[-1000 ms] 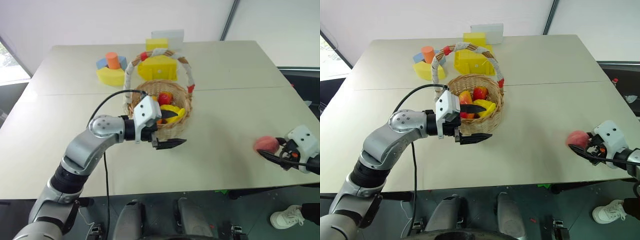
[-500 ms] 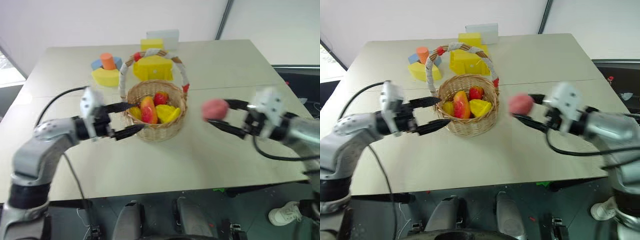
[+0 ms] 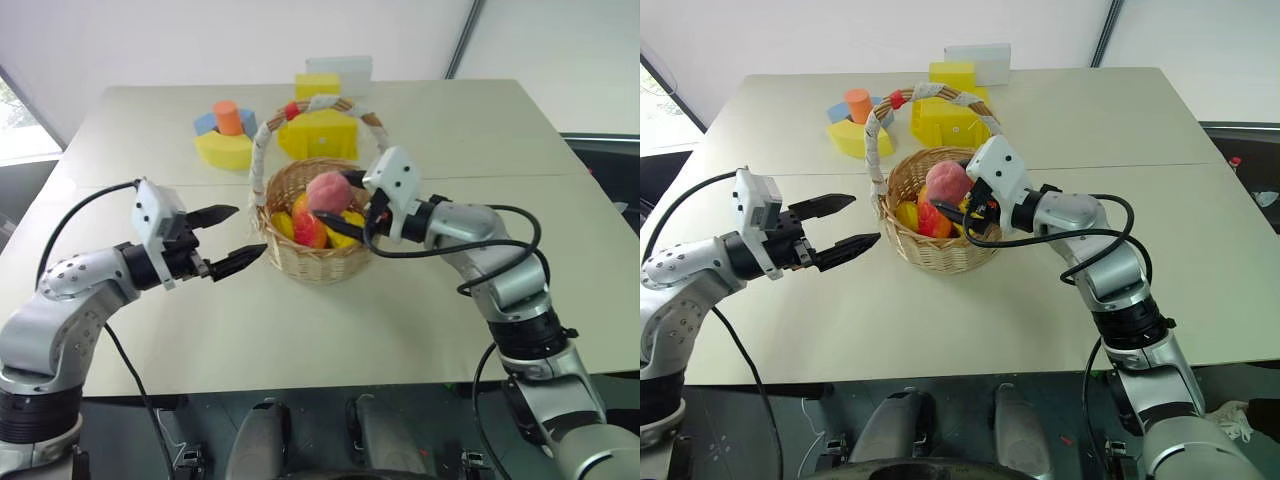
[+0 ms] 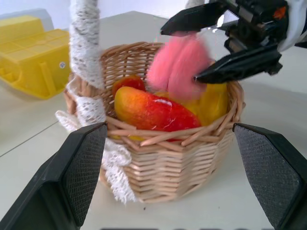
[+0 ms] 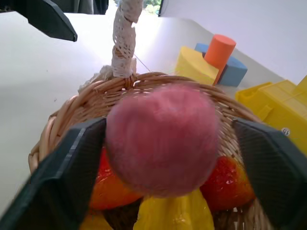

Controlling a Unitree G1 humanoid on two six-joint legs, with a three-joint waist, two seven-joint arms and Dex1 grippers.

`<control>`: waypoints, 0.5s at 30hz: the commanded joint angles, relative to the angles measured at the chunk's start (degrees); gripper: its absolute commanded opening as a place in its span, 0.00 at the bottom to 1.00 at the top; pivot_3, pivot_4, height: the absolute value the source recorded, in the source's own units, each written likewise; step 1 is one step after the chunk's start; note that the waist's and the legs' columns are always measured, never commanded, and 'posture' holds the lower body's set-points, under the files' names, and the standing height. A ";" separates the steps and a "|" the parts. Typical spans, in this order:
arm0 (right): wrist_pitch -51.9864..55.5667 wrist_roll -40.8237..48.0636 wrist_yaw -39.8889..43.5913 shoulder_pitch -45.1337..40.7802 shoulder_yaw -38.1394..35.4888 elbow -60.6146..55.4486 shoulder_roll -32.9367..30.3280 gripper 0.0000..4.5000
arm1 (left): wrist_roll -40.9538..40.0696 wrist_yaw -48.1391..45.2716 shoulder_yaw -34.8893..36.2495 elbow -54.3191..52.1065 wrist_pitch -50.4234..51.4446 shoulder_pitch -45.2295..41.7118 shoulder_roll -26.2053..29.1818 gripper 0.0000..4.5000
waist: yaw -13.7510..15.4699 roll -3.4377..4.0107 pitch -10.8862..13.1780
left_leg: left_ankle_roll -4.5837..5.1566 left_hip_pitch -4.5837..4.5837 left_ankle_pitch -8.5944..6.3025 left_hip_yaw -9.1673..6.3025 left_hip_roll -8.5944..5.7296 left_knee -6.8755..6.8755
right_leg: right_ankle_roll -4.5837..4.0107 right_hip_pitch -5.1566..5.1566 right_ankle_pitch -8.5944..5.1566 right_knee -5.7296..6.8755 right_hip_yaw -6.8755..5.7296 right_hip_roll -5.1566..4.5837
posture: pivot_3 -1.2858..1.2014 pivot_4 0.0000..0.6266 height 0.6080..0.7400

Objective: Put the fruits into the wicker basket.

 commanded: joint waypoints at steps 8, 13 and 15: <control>4.78 14.68 3.97 14.17 -16.04 -19.25 -6.72 0.99 | -1.04 1.62 0.14 -2.00 -0.68 0.54 -0.62 1.00 | 0.10 0.00 0.00 | 0.03 -0.01 -0.02 -0.03 0.00 -0.02 | 0.00 0.06 0.00 -0.07 -0.02 -0.02 | 0.52 0.24 1.00; 4.09 9.43 -4.46 12.31 -15.92 -12.64 -3.92 0.99 | -0.28 1.47 -1.91 -0.80 -1.38 -0.32 -1.67 1.00 | -0.46 0.00 0.00 | 0.02 0.23 -0.02 0.03 0.19 -0.01 | -0.04 0.16 0.02 0.02 0.01 0.19 | 0.52 0.24 1.00; 3.52 6.72 -7.91 10.10 -15.12 -8.41 -2.16 0.99 | -0.11 1.45 -2.42 -0.48 -1.54 -0.89 -1.90 1.00 | -0.36 0.02 0.00 | 0.00 0.31 0.00 0.02 0.24 -0.01 | -0.07 0.20 0.02 0.06 0.01 0.31 | 0.52 0.24 1.00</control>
